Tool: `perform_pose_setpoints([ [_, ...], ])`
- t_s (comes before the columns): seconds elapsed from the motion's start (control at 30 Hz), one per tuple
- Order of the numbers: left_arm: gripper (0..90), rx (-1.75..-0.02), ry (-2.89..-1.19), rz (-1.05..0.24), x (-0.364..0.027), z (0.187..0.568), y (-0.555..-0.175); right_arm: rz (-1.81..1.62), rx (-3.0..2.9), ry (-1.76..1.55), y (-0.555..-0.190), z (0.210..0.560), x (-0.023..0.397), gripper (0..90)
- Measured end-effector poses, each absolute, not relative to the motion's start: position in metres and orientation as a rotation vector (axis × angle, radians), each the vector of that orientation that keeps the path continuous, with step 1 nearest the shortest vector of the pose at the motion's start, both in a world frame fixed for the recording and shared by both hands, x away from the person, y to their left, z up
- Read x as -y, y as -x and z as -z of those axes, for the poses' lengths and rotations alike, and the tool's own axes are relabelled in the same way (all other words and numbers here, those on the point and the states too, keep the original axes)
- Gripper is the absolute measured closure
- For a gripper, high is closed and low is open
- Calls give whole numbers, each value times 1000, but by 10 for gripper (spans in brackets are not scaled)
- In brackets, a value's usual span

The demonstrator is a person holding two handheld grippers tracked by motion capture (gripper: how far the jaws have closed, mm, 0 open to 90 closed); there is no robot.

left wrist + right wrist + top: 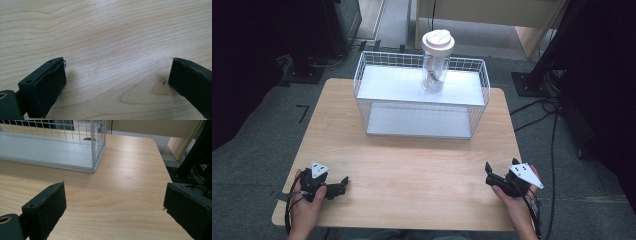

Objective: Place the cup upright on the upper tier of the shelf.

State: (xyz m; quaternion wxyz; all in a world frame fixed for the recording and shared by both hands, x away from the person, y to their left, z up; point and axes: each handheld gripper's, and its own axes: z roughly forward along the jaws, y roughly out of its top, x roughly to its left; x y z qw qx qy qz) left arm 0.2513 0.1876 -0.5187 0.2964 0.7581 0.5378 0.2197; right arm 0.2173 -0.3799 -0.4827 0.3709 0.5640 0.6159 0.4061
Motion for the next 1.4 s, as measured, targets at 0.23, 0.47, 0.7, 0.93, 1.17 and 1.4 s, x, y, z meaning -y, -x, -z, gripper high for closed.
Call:
perform_pose_setpoints([
  [0.23, 16, -1430, -2016, -584, -188, 519, -251, -993, -1601, -1485, -207, 496, 394, 46],
  [0.47, 15, -1431, -2015, -583, -188, 519, -251, -936, -1624, -1539, -199, 510, 406, 47],
  [0.7, 15, -1431, -2015, -583, -188, 519, -251, -881, -1654, -1596, -193, 520, 416, 54],
  [0.93, 16, -1431, -2015, -583, -188, 519, -251, -824, -1704, -1625, -189, 522, 419, 58],
  [1.17, 16, -1431, -2015, -583, -188, 519, -251, -765, -1750, -1666, -188, 524, 420, 74],
  [1.4, 15, -1431, -2015, -584, -188, 519, -251, -780, -1759, -1737, -191, 526, 423, 88],
])
